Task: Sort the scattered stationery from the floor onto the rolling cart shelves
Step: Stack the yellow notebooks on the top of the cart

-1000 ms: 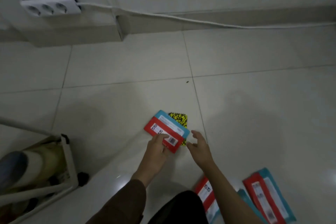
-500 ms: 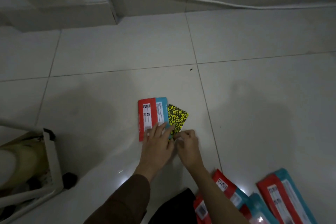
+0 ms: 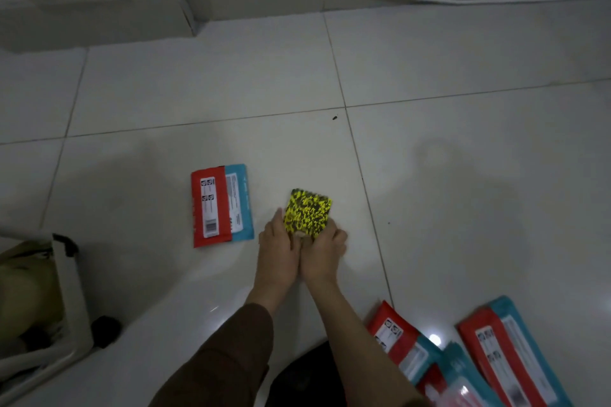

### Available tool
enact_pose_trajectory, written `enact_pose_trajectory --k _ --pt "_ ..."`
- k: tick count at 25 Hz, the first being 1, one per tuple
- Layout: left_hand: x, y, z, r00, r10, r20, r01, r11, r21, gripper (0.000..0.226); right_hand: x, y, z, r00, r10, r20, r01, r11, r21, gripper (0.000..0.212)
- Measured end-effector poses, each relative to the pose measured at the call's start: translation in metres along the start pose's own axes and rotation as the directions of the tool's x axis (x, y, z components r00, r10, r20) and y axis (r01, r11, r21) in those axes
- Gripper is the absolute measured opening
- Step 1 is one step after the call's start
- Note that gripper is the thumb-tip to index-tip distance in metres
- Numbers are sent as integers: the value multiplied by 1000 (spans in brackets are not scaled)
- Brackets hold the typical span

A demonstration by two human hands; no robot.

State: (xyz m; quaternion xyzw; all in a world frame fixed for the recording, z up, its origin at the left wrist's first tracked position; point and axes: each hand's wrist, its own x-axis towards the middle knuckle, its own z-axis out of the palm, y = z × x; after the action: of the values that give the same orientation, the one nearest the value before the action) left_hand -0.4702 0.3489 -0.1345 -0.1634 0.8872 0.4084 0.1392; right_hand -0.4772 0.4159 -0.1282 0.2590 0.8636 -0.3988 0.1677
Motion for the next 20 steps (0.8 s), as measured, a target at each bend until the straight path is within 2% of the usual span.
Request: enact_pose_trajectory --k 1,3,5,7,10,12,13,15,18,20 --pt "1 1 -1 994 -111 -13 111 994 -8 53 -1 -1 2 997 72 35 -75 994 79 48" --pt "3 3 -9 949 -311 51 313 949 -47 45 0 -3 -5 969 214 125 -232 959 161 39" --pt "-6 9 -24 919 -362 159 388 902 -191 48 -6 -6 -19 943 260 209 -316 897 308 30" --pt "-26 27 -46 924 -312 223 373 864 -338 52 -24 -22 -43 953 220 208 -292 851 437 24" --pt "-59 73 -91 959 -226 170 282 798 -533 43 -64 -68 -87 983 112 144 -174 813 555 13" --pt "-82 115 -132 974 -166 157 228 750 -621 34 -100 -110 -122 989 -37 143 -58 794 605 13" --pt "-94 135 -154 977 -126 172 209 723 -659 37 -120 -133 -140 980 -130 151 10 789 615 11" --pt "-121 183 -205 979 -47 196 181 633 -753 48 -166 -182 -184 932 -321 167 159 779 606 9" --pt "-168 253 -286 994 14 111 92 460 -883 43 -232 -247 -254 854 -510 104 372 738 563 28" --pt "-206 299 -347 1000 11 5 0 457 -889 34 -272 -289 -307 820 -572 6 494 714 496 33"
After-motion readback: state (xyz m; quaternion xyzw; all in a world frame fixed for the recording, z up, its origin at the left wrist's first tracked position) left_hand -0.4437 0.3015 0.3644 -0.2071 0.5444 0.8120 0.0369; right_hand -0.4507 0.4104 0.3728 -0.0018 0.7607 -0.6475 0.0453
